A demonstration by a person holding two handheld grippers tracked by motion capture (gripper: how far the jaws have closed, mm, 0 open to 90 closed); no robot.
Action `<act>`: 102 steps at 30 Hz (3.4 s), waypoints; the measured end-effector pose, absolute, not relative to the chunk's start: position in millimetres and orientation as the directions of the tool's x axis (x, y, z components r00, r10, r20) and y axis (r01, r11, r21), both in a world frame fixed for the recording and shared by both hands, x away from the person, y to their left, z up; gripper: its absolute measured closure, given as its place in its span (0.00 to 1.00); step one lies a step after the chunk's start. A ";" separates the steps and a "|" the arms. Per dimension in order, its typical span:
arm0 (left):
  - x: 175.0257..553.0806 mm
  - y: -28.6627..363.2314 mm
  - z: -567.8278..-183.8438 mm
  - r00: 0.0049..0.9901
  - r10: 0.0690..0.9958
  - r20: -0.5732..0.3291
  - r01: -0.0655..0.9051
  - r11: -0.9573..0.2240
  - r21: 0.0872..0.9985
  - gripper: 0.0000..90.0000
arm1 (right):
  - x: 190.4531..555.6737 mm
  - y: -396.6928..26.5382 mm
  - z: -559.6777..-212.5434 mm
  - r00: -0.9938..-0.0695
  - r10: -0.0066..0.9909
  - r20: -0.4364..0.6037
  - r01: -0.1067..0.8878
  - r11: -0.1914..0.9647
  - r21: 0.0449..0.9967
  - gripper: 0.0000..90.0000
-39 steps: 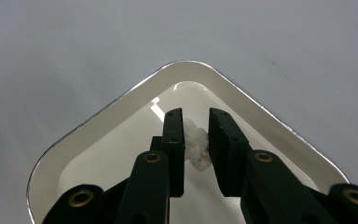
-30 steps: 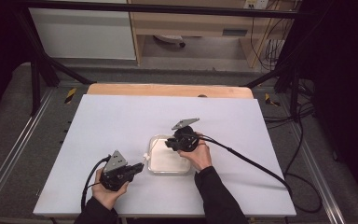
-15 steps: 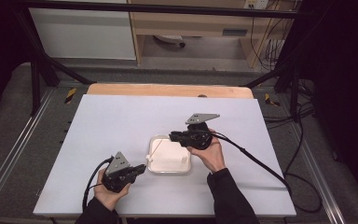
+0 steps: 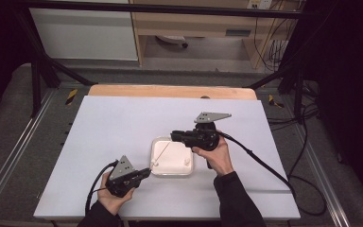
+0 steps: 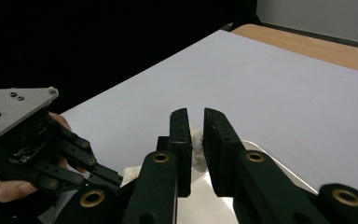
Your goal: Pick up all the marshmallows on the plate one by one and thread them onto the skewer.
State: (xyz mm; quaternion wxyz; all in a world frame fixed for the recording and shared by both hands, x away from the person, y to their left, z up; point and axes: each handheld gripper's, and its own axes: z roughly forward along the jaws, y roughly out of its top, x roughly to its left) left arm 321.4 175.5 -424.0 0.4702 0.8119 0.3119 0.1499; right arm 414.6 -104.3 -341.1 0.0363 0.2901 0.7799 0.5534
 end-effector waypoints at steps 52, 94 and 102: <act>314.4 171.1 -423.7 0.766 0.641 0.041 0.291 -0.403 0.867 0.99 | 413.0 -95.3 -358.3 -0.839 0.351 0.417 0.493 0.163 0.855 0.92; 323.2 171.9 -425.7 0.733 0.680 -0.026 0.353 -0.346 0.869 0.99 | 400.7 -87.0 -377.9 -0.839 0.435 0.326 0.452 0.224 0.864 0.55; 324.0 172.0 -426.6 0.734 0.678 -0.040 0.369 -0.348 0.862 0.99 | 404.7 -99.7 -385.5 -0.812 0.525 0.253 0.443 0.275 0.853 0.25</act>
